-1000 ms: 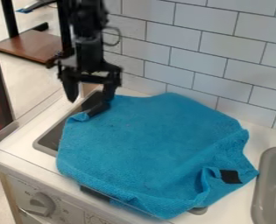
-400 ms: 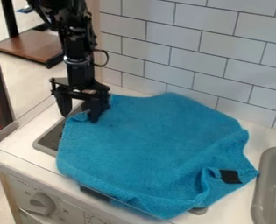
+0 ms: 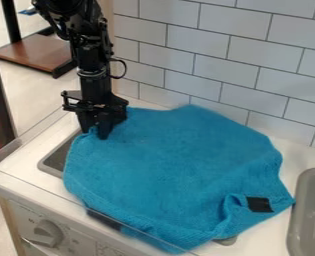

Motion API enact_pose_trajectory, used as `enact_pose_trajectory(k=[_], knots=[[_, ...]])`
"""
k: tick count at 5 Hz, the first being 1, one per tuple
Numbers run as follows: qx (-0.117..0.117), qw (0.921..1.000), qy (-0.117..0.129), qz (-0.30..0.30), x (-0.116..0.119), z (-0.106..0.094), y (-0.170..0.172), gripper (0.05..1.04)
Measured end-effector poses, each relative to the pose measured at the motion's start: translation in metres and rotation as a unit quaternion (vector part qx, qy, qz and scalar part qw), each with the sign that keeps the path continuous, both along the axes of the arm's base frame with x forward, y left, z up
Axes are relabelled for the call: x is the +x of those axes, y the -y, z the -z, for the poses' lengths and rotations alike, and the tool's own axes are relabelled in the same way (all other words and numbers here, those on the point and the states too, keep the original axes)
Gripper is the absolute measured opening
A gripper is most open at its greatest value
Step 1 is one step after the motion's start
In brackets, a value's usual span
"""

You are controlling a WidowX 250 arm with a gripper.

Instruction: Fold to cloth from left to right

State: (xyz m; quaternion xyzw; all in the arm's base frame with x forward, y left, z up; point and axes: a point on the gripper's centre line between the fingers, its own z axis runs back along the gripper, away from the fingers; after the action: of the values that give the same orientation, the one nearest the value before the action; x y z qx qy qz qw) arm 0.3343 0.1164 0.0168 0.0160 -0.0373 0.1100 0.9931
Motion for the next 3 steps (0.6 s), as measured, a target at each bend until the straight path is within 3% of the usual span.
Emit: enact_pose_trajectory(k=[2, 3], knots=[[0.000, 0.9994, 0.008, -0.033, -0.003, -0.006, -0.013, 0.082], [-0.006, 0.9992, 0.005, -0.039, -0.006, -0.008, -0.014, 0.064]])
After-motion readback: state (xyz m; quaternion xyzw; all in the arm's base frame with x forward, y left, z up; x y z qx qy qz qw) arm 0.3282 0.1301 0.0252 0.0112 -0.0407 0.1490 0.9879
